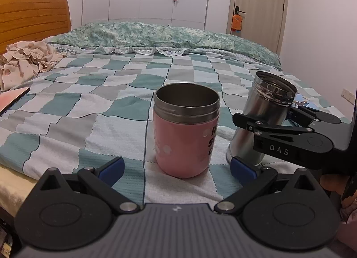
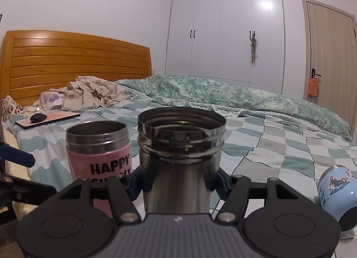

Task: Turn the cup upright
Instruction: 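Rotate the silver bottle upright with the right tool beside the pink tumbler, then lower the upright bottle onto the quilt and open the right tool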

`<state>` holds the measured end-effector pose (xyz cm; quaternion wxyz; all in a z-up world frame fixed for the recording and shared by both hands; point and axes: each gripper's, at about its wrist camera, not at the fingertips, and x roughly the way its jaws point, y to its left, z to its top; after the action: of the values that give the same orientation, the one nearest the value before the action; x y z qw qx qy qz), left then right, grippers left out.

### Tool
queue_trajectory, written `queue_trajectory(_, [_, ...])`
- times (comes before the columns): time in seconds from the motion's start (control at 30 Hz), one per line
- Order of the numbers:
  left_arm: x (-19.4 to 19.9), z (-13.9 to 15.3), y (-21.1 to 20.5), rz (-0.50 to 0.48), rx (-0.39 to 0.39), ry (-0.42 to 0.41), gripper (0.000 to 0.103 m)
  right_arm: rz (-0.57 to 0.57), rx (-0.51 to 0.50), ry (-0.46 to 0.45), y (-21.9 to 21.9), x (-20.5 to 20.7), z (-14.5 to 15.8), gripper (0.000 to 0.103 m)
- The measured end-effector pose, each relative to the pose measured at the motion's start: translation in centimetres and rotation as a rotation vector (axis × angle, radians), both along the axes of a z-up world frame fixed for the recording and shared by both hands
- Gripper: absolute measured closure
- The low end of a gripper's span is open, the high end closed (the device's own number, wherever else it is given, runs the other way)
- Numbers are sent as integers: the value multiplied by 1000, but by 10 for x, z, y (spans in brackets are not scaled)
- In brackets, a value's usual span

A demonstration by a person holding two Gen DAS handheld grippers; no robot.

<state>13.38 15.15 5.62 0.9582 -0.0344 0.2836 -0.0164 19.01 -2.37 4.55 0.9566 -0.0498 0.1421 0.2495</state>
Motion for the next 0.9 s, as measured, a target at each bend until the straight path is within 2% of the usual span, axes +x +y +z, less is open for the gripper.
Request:
queue_trajectory(0.07, [-2, 3, -1, -2, 1, -6, 0, -3, 13, 18, -4, 1, 1, 38])
queue_trajectory(0.1, [-4, 5, -3, -3, 2, -11, 0, -4, 18, 30, -7, 2, 1, 26])
queue_trajectory(0.17, [-7, 8, -6, -5, 2, -24, 0, -13, 35, 34, -13, -1, 3, 11])
queue_trajectory(0.23, [-12, 13, -11, -12, 1, -42, 0, -5, 74, 12, -25, -10, 8, 10])
queue_trajectory(0.37, [-26, 21, -29, -43, -11, -100, 0, -23, 109, -32, -50, -37, 20, 1])
queue_trajectory(0.6, [-61, 28, -78, -78, 3, -285, 0, -97, 132, -123, -116, -104, 34, 0])
queue_trajectory(0.73, [-79, 22, -103, -95, -12, -358, 0, -151, 115, -159, -148, -142, 30, 0])
queue_trajectory(0.9, [-97, 7, -123, -56, -32, -432, 0, -209, 86, -188, -175, -180, 19, 0])
